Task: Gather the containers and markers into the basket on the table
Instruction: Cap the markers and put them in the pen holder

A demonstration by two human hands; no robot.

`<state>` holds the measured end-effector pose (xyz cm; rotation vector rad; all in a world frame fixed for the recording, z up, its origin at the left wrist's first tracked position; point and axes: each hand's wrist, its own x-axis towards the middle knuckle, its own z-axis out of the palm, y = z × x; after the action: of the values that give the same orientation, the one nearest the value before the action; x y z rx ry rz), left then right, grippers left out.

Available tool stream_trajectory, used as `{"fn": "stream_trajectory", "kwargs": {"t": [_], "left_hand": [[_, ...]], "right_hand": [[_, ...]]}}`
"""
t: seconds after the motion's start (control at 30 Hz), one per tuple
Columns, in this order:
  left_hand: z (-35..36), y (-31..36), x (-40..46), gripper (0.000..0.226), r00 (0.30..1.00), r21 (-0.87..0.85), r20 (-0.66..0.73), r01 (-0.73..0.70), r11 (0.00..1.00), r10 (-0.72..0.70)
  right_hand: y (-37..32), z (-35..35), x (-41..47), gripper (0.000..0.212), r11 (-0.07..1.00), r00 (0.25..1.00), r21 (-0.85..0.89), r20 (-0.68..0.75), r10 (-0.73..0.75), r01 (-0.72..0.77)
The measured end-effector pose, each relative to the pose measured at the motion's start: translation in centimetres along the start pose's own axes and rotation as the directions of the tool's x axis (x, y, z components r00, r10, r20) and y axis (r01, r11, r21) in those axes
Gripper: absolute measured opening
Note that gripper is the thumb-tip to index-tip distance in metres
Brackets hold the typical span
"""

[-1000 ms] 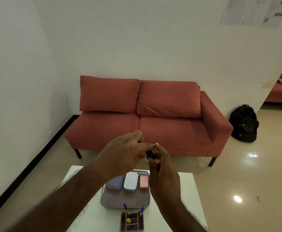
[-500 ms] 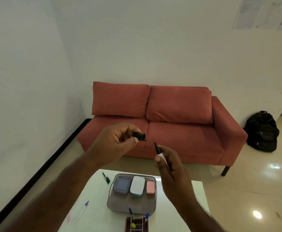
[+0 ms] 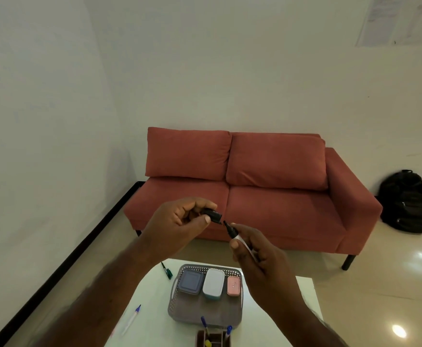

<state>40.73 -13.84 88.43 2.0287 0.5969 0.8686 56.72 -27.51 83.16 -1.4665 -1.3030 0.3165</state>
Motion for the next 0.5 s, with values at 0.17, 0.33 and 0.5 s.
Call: {"fn": "stream_trajectory", "kwargs": {"t": [0.17,0.33,0.5], "left_hand": [[0.4,0.3,-0.4,0.027,0.999,0.027,0.045,-0.012,1.000,0.011],[0.8,0.5,-0.7,0.031,0.996,0.071,0.088,-0.040,0.997,0.033],[1.8,0.8,-0.9,0.035,0.996,-0.094,0.082,0.028,0.995,-0.020]], "right_hand": [[-0.1,0.3,-0.2,0.029,0.999,1.000,-0.042,0.024,0.014,-0.013],[-0.3,0.5,-0.3,0.019,1.000,0.998,-0.015,0.050,0.028,-0.027],[-1.3,0.8,0.2,0.019,0.961,0.988,0.232,0.058,0.141,-0.151]]}}
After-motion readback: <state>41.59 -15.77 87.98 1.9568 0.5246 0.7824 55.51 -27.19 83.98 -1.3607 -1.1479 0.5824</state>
